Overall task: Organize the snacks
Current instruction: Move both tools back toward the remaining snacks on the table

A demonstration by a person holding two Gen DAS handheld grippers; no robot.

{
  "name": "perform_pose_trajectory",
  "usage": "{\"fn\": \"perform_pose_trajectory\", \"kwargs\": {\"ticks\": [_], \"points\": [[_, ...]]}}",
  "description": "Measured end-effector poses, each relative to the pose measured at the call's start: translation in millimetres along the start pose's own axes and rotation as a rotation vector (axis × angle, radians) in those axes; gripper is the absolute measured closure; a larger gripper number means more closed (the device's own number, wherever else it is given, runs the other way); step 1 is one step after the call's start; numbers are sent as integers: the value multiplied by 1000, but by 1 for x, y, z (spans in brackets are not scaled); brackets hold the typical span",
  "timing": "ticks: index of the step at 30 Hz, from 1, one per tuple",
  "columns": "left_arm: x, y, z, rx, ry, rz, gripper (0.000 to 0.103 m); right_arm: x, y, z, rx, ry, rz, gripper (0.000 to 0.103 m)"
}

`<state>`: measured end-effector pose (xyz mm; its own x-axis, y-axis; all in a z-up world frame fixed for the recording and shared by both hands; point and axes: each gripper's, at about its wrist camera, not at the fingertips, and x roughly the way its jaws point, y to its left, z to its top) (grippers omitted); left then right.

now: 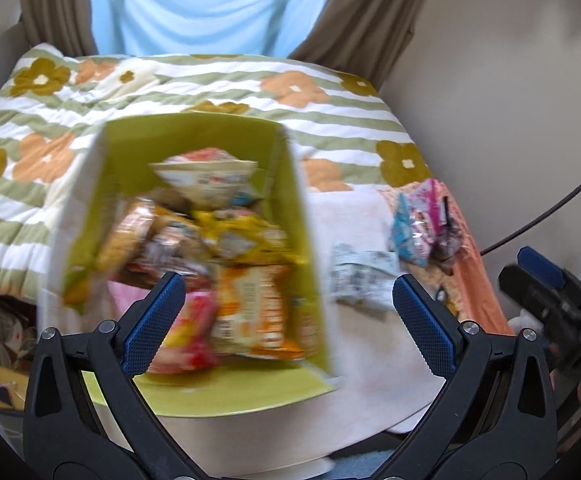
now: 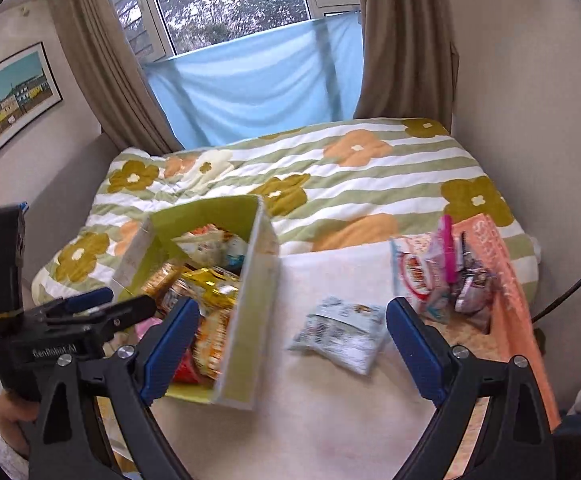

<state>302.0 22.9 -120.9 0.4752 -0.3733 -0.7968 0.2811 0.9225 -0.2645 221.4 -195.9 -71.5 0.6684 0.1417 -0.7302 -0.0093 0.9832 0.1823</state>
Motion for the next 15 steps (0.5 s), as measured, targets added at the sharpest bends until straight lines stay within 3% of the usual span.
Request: {"fn": "perform_pose_trajectory", "kwargs": {"ticks": [9, 15], "points": [[63, -118, -10, 38, 94, 37, 0, -3, -106, -12, -29, 87, 16, 10], [104, -152, -15, 15, 170, 120, 0, 15, -160, -22, -82, 173, 68, 10]]}}
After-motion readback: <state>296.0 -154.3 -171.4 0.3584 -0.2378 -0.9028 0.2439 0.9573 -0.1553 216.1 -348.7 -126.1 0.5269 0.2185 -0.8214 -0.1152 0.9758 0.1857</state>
